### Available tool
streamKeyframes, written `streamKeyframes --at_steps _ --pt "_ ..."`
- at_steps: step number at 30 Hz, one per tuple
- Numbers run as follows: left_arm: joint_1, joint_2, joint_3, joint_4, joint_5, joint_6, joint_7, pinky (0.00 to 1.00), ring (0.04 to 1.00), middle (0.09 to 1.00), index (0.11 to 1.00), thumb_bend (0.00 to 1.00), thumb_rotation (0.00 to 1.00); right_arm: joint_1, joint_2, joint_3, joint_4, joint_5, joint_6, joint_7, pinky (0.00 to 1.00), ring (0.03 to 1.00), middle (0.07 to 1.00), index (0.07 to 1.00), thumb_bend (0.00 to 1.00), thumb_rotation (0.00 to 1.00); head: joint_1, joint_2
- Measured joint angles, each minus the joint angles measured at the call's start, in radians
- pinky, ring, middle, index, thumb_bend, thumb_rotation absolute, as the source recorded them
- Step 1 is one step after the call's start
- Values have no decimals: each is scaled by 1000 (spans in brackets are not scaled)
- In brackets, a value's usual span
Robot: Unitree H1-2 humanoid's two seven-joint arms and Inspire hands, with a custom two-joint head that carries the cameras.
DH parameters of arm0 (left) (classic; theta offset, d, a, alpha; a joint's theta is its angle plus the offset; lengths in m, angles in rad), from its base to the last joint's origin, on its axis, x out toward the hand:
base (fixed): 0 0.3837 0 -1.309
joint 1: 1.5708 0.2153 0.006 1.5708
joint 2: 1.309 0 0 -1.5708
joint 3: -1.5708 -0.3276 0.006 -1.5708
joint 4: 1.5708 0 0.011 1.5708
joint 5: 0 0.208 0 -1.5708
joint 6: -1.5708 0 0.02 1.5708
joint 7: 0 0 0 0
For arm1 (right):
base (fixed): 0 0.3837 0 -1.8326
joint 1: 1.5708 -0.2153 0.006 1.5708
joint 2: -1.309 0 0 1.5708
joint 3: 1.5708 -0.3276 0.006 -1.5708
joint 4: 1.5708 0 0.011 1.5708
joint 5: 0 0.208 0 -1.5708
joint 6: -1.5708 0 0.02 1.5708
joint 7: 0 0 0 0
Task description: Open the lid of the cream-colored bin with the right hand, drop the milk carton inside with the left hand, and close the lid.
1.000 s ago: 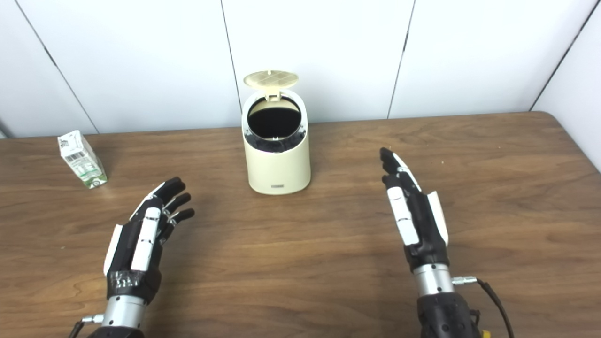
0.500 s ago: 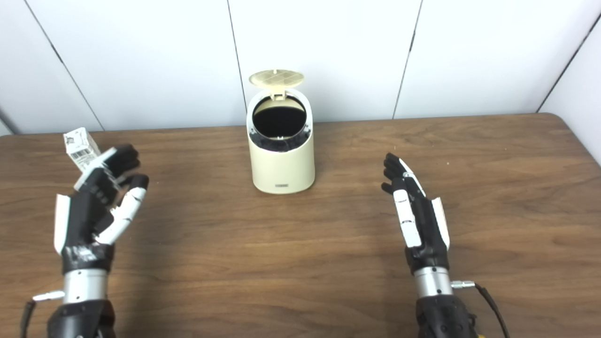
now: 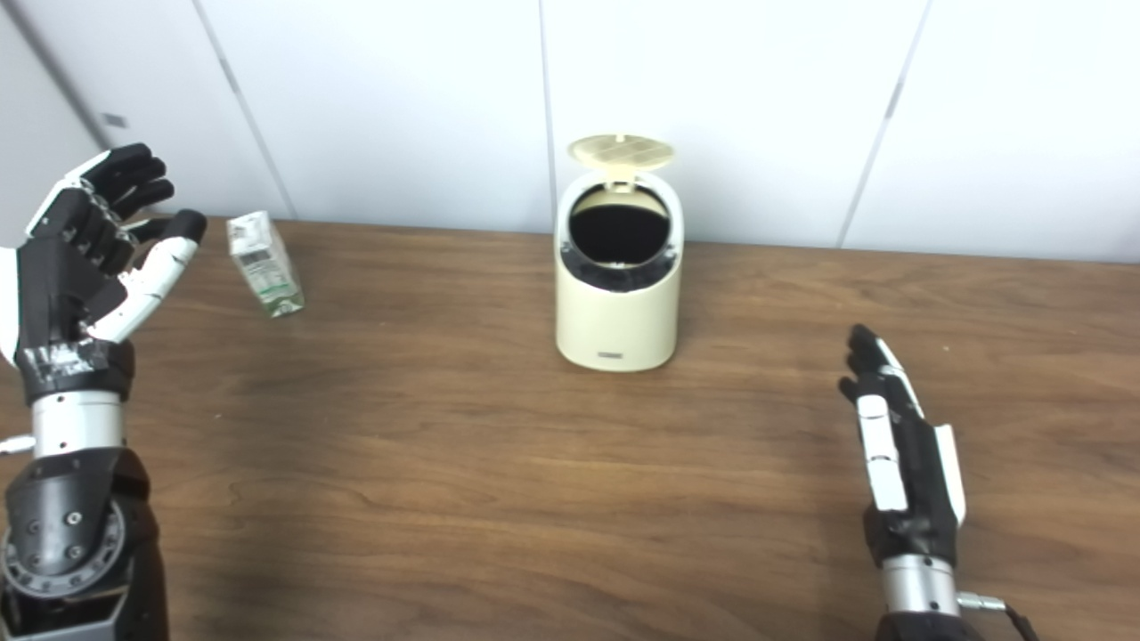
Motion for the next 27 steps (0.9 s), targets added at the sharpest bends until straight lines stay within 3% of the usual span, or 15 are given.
streamKeyframes --at_steps 2,7,11,12,14,17,23,27 --pt "8 21 41 -5 -17 0 4 727 798 793 797 714 242 -16 0 -1 19 13 -2 6 938 945 923 895 26 986 31 -11" --pt "29 35 138 5 -154 28 14 814 833 816 840 832 265 -37 -14 -14 65 20 -3 12 949 948 923 883 27 978 98 -35" --pt "39 61 171 58 -239 55 12 852 846 840 864 916 244 -47 -31 -20 65 28 -3 19 892 932 916 876 28 989 176 -51" --pt "39 71 172 66 -259 73 12 865 852 847 872 920 245 -51 -36 -20 65 27 -3 19 876 926 911 873 32 987 176 -51" --pt "37 83 174 75 -306 115 10 941 903 896 912 929 223 -57 -41 -20 65 8 -2 17 706 842 849 811 94 862 227 -61" --pt "26 87 161 90 -337 182 12 963 942 937 963 924 244 -65 -56 -20 70 -30 -4 14 572 767 788 743 158 757 278 -75" --pt "-39 99 104 167 -318 231 33 964 993 995 936 949 227 -91 -76 -33 170 -32 -73 16 485 700 729 678 307 717 314 -89" --pt "-87 134 75 250 -285 238 41 950 973 965 912 989 244 -108 -93 -33 196 -35 -119 17 468 685 719 673 265 722 333 -101"
